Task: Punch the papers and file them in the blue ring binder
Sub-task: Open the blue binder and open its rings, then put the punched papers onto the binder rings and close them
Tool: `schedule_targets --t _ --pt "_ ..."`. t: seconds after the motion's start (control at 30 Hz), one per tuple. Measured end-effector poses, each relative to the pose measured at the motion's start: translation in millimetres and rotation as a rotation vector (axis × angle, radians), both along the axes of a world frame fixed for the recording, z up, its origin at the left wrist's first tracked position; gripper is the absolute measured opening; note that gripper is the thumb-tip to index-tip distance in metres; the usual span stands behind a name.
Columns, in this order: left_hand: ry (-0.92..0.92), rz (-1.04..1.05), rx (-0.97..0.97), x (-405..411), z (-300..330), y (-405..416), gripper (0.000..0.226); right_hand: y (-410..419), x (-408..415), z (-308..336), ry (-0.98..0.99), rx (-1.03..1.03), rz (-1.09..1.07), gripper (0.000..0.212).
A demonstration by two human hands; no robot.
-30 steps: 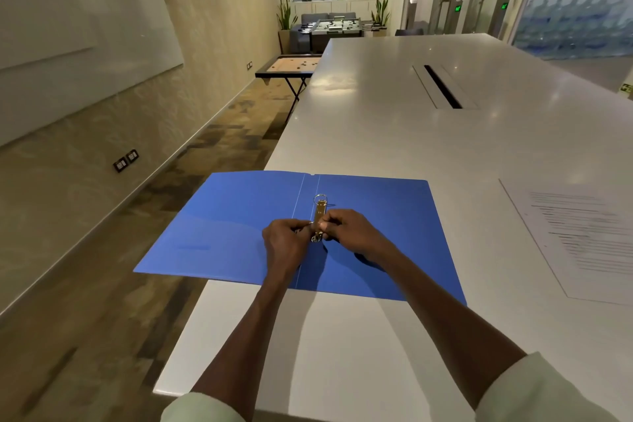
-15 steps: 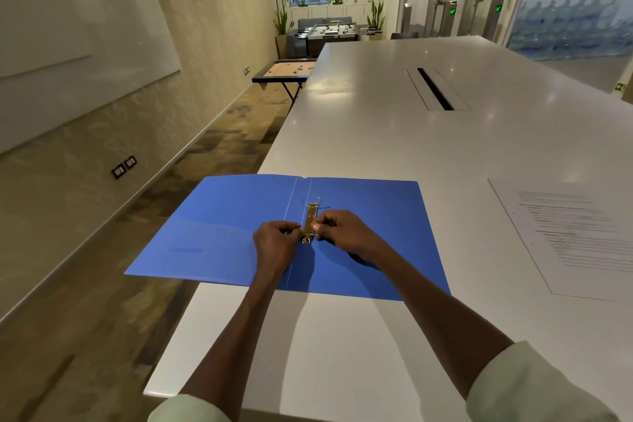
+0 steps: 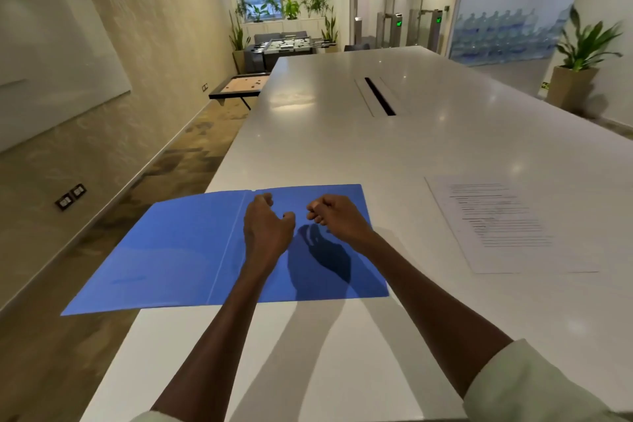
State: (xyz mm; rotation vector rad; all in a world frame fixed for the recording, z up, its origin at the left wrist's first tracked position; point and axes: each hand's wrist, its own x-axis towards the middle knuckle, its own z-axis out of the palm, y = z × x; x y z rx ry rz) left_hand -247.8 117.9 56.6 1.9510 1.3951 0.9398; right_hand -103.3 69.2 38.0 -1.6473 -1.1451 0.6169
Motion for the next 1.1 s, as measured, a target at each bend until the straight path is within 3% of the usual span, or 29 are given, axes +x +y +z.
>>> schedule_targets --t 0.13,0.5,0.57,0.63,0.77,0.83,0.93,1.1 --pt "-0.102 -0.15 -0.079 48 6 -24 0.048 -35 51 9 -0.081 0.012 -0.091 0.02" --pt "-0.083 -0.327 -0.263 171 -3 -74 0.038 -147 191 17 -0.31 -0.136 -0.478 0.017" --pt "-0.063 -0.342 -0.317 192 -4 -82 0.032 -163 214 15 -0.343 -0.185 -0.552 0.022" --pt "-0.021 -0.365 -0.337 210 -3 -93 0.01 -178 239 10 -0.404 -0.302 -0.612 0.036" --pt "0.01 -0.366 -0.375 242 -5 -111 0.026 -200 274 4 -0.412 -0.585 -0.708 0.073" --pt "-0.017 -0.33 -0.432 252 -5 -118 0.02 -208 282 2 -0.389 -0.665 -0.704 0.081" --pt "-0.043 -0.282 -0.517 267 -7 -122 0.021 -214 288 -3 -0.437 -0.77 -0.644 0.081" --pt "-0.111 -0.265 -0.619 286 -6 -122 0.002 -206 288 -6 -0.468 -0.787 -0.637 0.067"
